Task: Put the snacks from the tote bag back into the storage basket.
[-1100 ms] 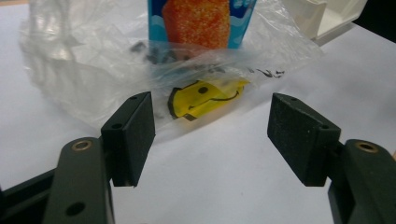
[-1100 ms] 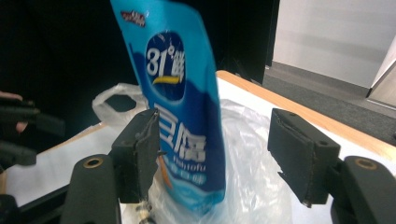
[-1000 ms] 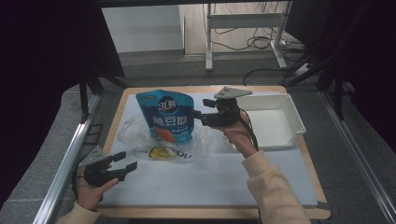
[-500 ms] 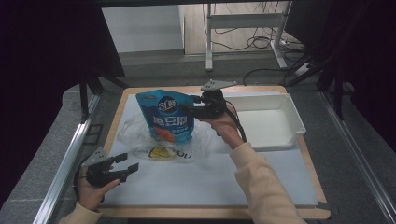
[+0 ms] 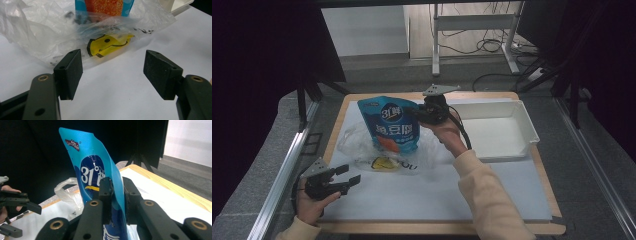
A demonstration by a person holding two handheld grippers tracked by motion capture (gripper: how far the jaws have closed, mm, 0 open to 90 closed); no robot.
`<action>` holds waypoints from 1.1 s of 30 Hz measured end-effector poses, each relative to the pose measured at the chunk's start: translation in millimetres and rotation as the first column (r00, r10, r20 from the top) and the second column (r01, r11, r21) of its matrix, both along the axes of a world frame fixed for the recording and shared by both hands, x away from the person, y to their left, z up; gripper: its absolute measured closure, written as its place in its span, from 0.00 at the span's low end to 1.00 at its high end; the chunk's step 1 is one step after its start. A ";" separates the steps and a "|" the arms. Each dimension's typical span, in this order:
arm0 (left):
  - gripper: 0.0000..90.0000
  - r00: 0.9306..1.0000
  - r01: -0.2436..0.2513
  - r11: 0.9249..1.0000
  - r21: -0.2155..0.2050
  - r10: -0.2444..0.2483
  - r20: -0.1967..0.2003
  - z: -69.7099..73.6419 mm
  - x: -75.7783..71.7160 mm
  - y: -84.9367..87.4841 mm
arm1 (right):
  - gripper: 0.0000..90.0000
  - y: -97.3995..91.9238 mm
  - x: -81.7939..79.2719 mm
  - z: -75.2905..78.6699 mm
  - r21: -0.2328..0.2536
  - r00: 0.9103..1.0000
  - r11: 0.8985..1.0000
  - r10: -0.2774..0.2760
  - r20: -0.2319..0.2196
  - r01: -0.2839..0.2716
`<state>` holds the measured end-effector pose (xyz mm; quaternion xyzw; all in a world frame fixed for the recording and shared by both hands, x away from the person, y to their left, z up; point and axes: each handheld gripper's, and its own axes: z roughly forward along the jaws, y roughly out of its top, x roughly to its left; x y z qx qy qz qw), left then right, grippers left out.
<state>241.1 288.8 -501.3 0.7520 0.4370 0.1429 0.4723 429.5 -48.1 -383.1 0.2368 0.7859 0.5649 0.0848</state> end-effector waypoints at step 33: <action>0.35 1.000 0.011 1.000 0.002 -0.011 -0.006 -1.6 0.4 -1.8 | 0.97 0.0 7.3 -4.7 0.085 0.997 0.993 0.080 -0.009 -0.079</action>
